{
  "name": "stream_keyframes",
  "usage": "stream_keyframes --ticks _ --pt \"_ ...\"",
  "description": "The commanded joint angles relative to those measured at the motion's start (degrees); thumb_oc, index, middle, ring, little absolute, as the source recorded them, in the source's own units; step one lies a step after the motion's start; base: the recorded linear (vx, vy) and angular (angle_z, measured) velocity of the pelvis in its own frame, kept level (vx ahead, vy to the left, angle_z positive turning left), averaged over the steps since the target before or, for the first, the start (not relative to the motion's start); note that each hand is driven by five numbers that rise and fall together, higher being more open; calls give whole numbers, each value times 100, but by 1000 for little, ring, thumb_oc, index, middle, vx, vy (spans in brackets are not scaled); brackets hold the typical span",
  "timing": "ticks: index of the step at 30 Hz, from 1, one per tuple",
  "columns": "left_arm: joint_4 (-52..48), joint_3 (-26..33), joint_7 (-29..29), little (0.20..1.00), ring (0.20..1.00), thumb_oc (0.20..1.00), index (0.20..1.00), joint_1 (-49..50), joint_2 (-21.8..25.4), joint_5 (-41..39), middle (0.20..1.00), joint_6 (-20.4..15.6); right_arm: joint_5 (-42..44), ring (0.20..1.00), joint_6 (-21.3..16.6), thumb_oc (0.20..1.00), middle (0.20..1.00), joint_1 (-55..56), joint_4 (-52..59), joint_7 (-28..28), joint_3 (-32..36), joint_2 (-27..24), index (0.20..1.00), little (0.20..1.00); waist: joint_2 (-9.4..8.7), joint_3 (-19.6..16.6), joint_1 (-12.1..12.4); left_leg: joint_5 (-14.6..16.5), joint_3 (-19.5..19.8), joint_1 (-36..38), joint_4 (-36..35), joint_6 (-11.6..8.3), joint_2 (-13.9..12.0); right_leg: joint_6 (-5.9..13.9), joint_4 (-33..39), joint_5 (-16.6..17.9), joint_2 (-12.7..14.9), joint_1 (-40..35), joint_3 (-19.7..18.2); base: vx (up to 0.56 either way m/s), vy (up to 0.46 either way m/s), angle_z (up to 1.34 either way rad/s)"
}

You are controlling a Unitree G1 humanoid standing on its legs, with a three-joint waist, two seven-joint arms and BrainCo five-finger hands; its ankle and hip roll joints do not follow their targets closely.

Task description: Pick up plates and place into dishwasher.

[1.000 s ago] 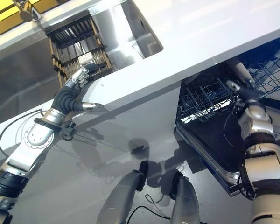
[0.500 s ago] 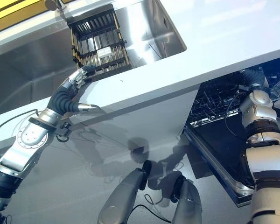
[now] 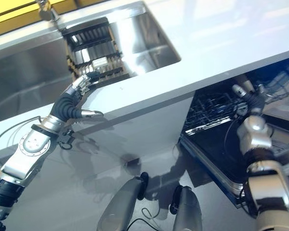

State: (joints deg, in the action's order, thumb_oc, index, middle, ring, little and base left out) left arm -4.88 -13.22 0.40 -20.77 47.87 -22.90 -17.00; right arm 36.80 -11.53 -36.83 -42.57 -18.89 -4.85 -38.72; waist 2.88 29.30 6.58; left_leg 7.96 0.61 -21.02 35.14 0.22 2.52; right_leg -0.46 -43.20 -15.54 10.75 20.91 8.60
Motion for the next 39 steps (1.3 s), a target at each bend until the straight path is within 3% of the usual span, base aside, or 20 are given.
stream_keyframes --ticks 1,8,16,23,28,33,39 --pt "-3 455 221 1000 1000 1000 1000 603 -487 324 1000 -320 -768 1000 -671 1000 1000 869 978 -676 252 182 1000 1000 -57 -313 -393 823 -278 193 617 542 38 -254 172 366 -219 -304 -54 24 133 -27" --pt "17 570 161 1000 1000 1000 1000 892 -772 376 1000 -393 -2231 1000 -1197 1000 1000 2194 2041 -1564 857 319 1000 1000 -112 -434 -803 763 -522 733 163 532 -45 -106 594 529 -299 -634 -300 -13 119 -19" --pt "165 734 -116 1000 1000 1000 1000 982 -870 172 1000 -372 -1498 1000 -1278 1000 1000 2771 1413 -1392 1521 292 1000 1000 -184 -600 -1023 793 -748 1013 -51 512 -99 -33 927 631 -369 -837 -422 -16 45 -22" --pt "289 433 -179 1000 1000 1000 1000 630 -836 137 1000 -328 619 1000 -1024 1000 1000 2565 -603 154 1594 448 1000 1000 -139 -578 -947 930 -713 964 182 539 -54 -48 816 611 -334 -833 -428 -5 5 -5" --pt "227 137 -82 1000 1000 1000 1000 279 -884 135 1000 -169 1774 1000 -263 1000 1000 2199 -1826 1259 1376 702 1000 1000 12 -471 -795 1050 -633 751 550 595 33 -100 396 470 -265 -629 -398 -24 -5 4" --pt "189 -119 -71 1000 1000 1000 1000 80 -1109 226 1000 -79 2826 1000 773 1000 1000 1625 -2677 2438 995 1122 1000 1000 266 -334 -578 1220 -512 446 1051 612 164 -200 -197 208 -219 -301 -347 -28 0 8" --pt "166 -217 -15 1000 1000 1000 1000 104 -1187 266 1000 -183 3673 1000 1269 1000 1000 816 -2343 3538 399 1453 1000 1000 453 -215 -444 1218 -450 180 1293 595 304 -278 -516 120 -148 8 -319 -33 -1 6"
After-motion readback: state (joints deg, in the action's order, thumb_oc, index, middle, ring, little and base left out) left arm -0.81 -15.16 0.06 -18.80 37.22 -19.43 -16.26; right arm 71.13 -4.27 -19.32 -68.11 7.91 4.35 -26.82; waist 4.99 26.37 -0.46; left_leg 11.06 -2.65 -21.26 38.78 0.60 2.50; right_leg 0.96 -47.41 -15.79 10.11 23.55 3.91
